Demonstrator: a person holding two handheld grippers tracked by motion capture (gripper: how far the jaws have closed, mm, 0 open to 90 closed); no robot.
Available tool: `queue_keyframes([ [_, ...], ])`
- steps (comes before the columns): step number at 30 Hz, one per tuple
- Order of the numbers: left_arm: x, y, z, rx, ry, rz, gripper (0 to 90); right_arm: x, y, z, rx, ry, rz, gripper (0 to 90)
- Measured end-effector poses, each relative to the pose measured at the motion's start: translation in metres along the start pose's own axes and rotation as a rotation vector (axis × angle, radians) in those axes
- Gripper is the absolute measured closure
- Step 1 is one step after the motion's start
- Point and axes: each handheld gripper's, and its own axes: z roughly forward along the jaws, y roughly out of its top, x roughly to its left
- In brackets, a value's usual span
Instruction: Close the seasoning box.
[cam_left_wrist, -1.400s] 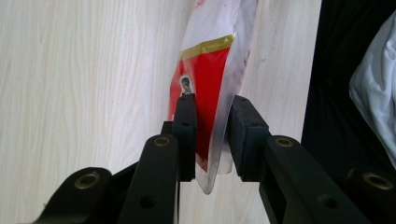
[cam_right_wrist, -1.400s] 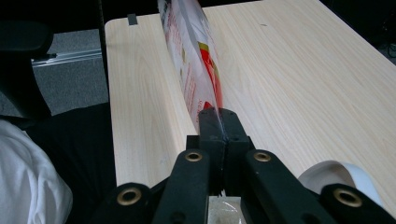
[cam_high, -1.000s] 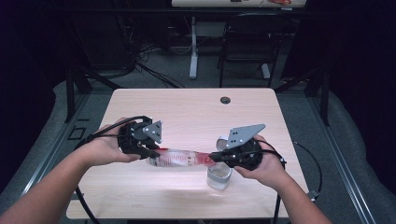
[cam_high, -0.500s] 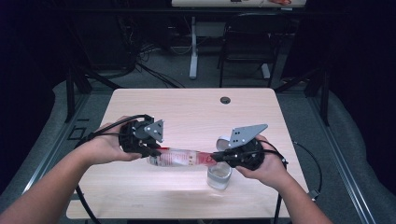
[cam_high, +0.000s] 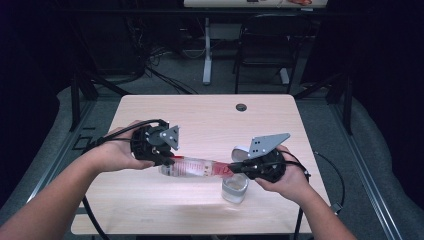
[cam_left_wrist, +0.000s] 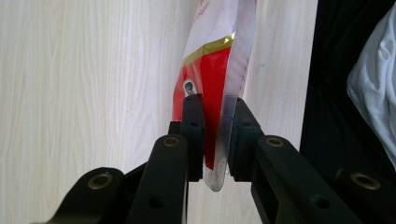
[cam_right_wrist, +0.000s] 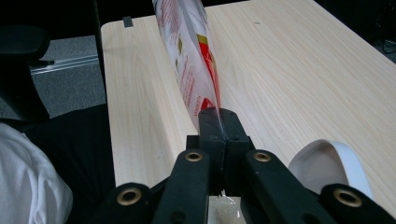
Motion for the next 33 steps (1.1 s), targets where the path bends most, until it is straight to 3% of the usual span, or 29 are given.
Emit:
queue_keyframes([
  [33, 0.004, 0.017, -0.007, 0.050, 0.000, 0.017, 80.8, -0.004, -0.007, -0.004, -0.017, -0.009, 0.019, 90.0],
])
